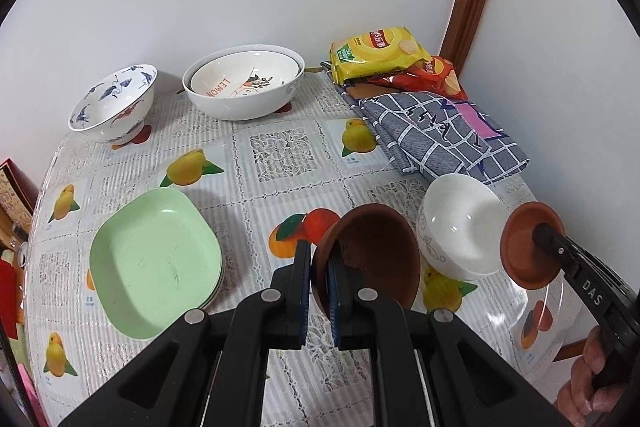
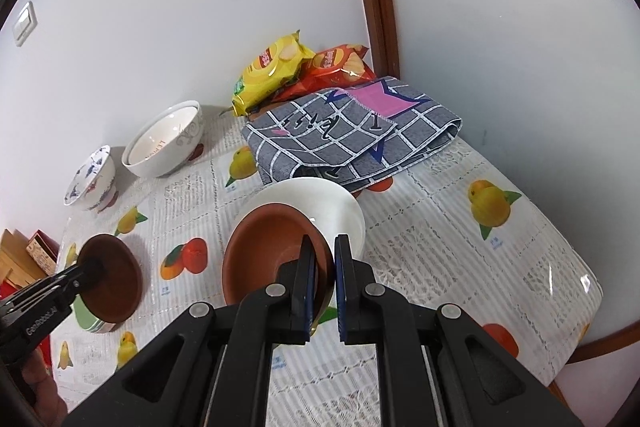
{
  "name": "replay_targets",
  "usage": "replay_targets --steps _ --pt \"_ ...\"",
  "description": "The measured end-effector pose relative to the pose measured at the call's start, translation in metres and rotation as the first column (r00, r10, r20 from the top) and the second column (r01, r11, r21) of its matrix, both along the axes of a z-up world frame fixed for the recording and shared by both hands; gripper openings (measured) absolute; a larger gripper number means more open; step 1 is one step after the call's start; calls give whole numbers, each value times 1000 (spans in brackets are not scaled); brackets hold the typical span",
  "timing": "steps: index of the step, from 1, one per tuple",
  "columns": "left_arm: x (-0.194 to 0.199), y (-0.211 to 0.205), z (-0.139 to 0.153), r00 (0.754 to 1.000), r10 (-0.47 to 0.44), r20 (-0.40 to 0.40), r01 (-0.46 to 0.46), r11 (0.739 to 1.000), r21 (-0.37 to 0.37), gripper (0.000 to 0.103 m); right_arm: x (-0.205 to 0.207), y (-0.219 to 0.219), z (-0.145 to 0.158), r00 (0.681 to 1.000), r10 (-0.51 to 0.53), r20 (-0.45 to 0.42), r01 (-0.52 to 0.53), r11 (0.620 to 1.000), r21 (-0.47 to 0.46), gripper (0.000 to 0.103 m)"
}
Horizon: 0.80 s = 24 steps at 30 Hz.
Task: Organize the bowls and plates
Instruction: 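Carry the brown bowl in the right gripper into the white bowl while left holds its own, then lower the brown bowl into the white bowl and open the right gripper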
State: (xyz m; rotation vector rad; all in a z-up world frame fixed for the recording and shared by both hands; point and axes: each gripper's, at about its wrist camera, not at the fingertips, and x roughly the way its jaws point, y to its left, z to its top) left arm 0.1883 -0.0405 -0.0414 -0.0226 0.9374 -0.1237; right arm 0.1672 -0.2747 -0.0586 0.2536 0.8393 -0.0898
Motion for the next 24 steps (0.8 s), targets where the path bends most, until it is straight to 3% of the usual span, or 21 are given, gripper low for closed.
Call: replay_targets --steps 14,24 --pt "30 1 -25 999 4 -32 -4 1000 -1 8 57 10 -42 994 36 -100 -45 995 -91 9" --pt "44 0 -37 999 10 -50 -10 1000 -5 8 77 19 -67 984 76 -164 -93 991 -101 9"
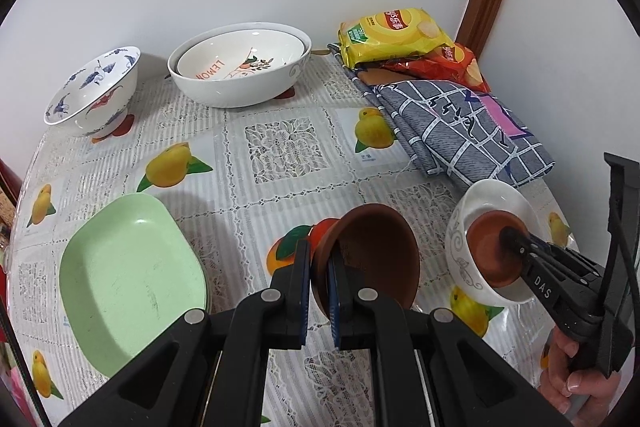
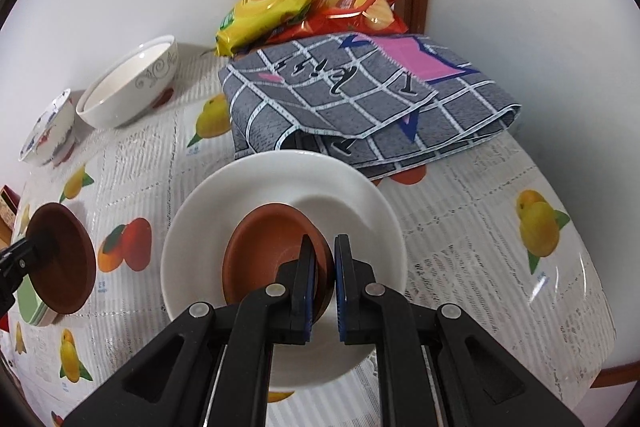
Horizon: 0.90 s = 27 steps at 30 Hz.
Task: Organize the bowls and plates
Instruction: 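Lower the brown bowl into the white bowl and open the right gripper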
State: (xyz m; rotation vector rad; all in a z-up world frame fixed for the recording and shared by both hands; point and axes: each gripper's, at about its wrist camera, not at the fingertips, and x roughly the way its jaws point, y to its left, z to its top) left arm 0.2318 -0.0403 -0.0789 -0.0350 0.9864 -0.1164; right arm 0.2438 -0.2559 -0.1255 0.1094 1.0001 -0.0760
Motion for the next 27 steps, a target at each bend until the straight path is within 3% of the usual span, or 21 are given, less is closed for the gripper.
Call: replay_targets --steps 20,27 --pt "8 4 -4 1000 1 -5 -1 1000 -25 8 18 21 -13 995 57 -82 -72 979 -191 15" --pt "4 4 0 1000 5 -1 -5 1000 -26 8 15 18 -6 995 69 -69 -79 985 -151 31"
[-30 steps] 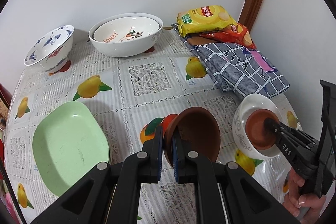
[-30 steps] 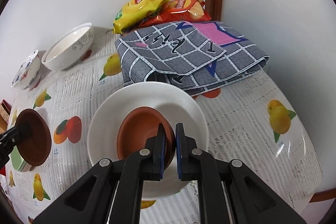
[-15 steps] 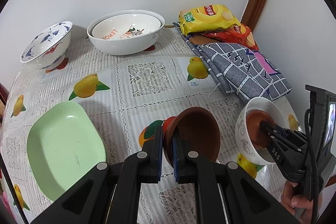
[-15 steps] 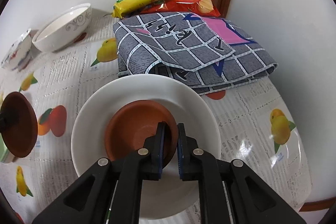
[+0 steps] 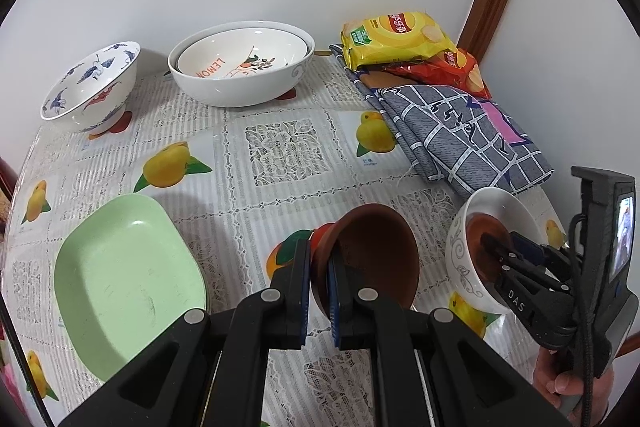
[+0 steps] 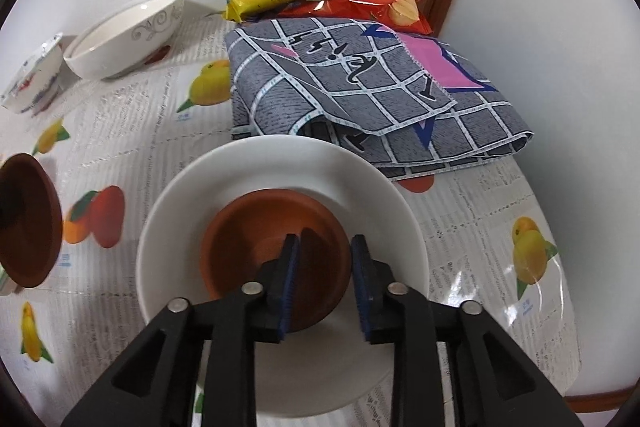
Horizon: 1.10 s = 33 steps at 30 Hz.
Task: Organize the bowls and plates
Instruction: 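Lower the brown bowl into the white bowl and open the right gripper, then lower the left gripper's brown bowl into the white bowl and open it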
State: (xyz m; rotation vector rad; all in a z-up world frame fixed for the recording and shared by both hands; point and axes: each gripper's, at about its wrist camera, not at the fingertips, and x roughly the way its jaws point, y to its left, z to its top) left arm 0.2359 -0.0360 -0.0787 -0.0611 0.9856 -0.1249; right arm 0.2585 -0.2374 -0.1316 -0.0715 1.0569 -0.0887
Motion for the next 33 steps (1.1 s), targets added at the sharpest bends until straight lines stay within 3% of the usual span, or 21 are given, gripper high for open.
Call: replay_targets --steps 8,17,33 --pt "-9 -12 16 1000 -13 24 13 1000 -9 8 -25 -19 36 996 -21 81 12 993 117 33" --pt "-17 -50 31 998 -57 41 58 998 -27 8 -61 -71 63 984 -103 148 80 985 155 36" --pt "2 -106 7 994 -110 3 110 992 -67 8 -101 -146 44 963 -233 135 204 959 198 36"
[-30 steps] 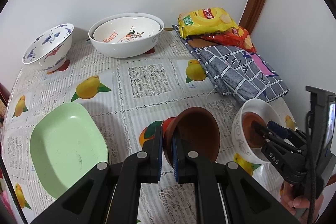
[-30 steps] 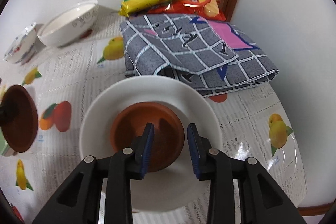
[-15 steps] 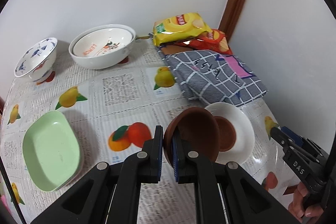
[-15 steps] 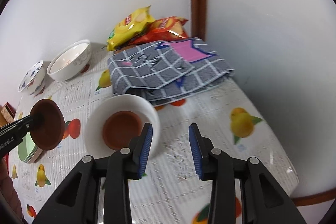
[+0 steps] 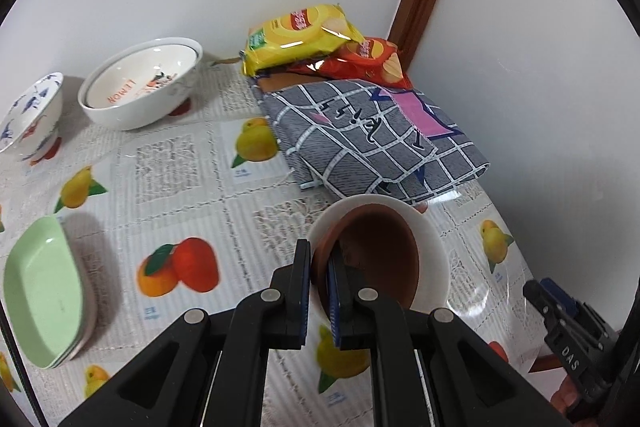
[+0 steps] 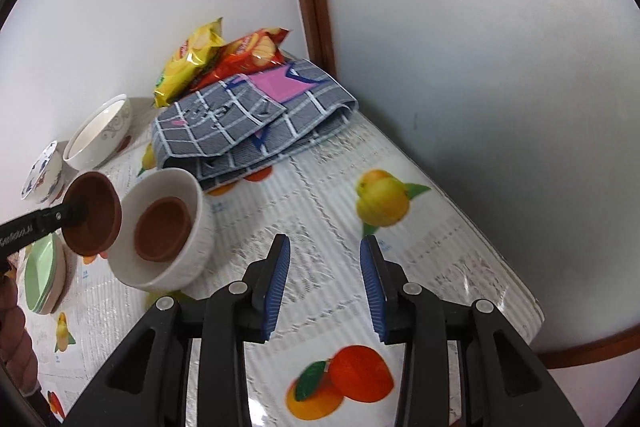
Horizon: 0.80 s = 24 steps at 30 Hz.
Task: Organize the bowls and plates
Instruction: 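Lower the left gripper's brown bowl into the white bowl and open it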
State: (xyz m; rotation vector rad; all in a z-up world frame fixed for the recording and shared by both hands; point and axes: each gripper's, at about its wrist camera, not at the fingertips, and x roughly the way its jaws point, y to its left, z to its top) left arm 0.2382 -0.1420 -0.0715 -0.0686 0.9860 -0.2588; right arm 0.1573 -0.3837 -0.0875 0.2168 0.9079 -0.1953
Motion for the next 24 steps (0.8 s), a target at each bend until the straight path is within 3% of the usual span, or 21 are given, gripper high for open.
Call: replay_targets --steps 11,24 --pt "17 -20 -31 998 -3 -59 3 1000 4 9 -4 -16 -18 999 -21 -34 22 1000 22 36" --pt "19 -25 -42 997 -1 -80 1 1000 -5 9 -9 -15 -23 999 -6 -54 8 999 40 36"
